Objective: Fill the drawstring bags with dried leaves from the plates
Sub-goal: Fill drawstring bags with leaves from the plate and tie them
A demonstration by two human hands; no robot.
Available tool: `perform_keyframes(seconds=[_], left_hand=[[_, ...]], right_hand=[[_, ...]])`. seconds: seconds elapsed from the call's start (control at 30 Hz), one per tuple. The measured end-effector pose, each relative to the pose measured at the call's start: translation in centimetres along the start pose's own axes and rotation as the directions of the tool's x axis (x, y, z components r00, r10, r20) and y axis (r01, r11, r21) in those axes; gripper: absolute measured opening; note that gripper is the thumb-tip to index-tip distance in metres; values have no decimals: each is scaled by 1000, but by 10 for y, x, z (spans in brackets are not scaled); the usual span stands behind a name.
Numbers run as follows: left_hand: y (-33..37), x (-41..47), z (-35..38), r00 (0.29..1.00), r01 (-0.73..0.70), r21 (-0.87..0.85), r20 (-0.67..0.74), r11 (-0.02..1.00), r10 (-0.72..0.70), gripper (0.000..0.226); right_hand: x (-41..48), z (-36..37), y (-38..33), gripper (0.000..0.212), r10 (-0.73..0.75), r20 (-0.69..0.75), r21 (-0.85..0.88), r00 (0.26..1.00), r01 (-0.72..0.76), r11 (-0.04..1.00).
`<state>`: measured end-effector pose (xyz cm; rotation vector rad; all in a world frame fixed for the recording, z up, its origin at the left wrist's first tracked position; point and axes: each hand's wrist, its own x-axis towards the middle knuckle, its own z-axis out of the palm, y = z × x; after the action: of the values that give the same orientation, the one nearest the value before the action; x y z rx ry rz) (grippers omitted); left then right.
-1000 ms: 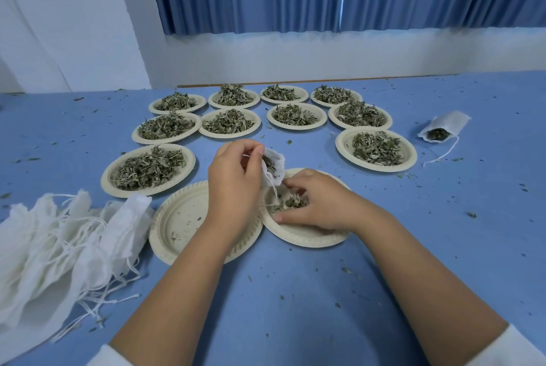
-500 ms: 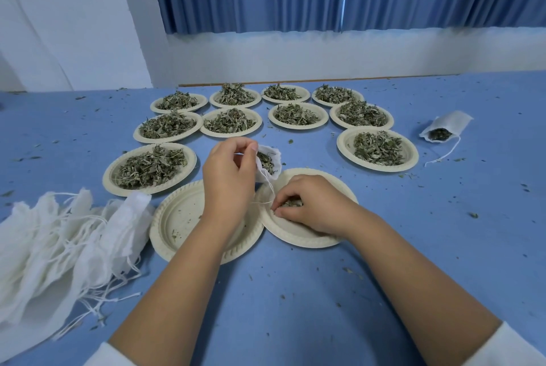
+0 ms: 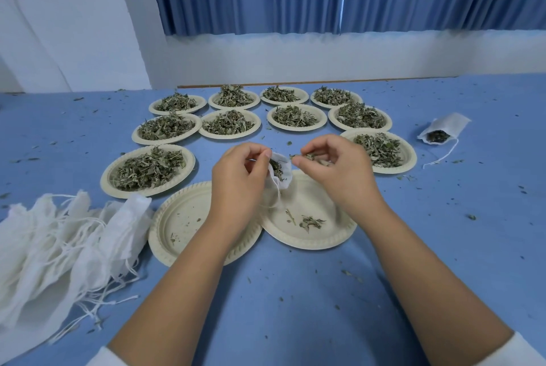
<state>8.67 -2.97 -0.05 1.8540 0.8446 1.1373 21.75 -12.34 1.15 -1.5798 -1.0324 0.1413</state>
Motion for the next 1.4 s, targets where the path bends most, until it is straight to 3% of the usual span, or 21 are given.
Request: perform_keyframes(seconds=[0.13,0.4,0.57,0.67,0.73,0.83,0.97,1.1,1.2,1.4], left_hand=[[1,-3,4,1000,1,-23,30,1000,0,12],[3,-4,5,999,26,-12,44,1000,-25,10],[4,-5,5,998,41,-2,45,999,-40,9],[3,-4,4,997,64,-31,40,997,-62,9],[3,-4,4,997,72,-32,39,997,-71,9],[2,-3,6,997,76,-44,34,996,-75,9],[3,-3,5,996,86,-66,31,994,-84,8],[5,-3,4,996,91,-76,10,993,-90,9],[7,-3,3,994,108,-99,13,989,-107,11],[10,-4,2,994,110,-119,17,987,-109,13]], right_hand=[[-6,15,-6,28,-43,37,-75,998,46,996],[-5,21,-7,8,9,105,-264,994,19,964],[-3,17,-7,25,168,167,-81,972,-156,984],[-3,14,-7,26,303,240,99,922,-334,937],[-3,15,-8,27,310,264,152,913,-357,922],[-6,19,-9,26,303,206,140,930,-335,932],[-9,22,-10,27,179,87,54,980,-184,981],[-9,19,-14,14,202,79,92,976,-209,973],[-9,20,-12,22,221,125,99,967,-234,967],[-11,24,-9,30,74,73,17,995,-75,997]])
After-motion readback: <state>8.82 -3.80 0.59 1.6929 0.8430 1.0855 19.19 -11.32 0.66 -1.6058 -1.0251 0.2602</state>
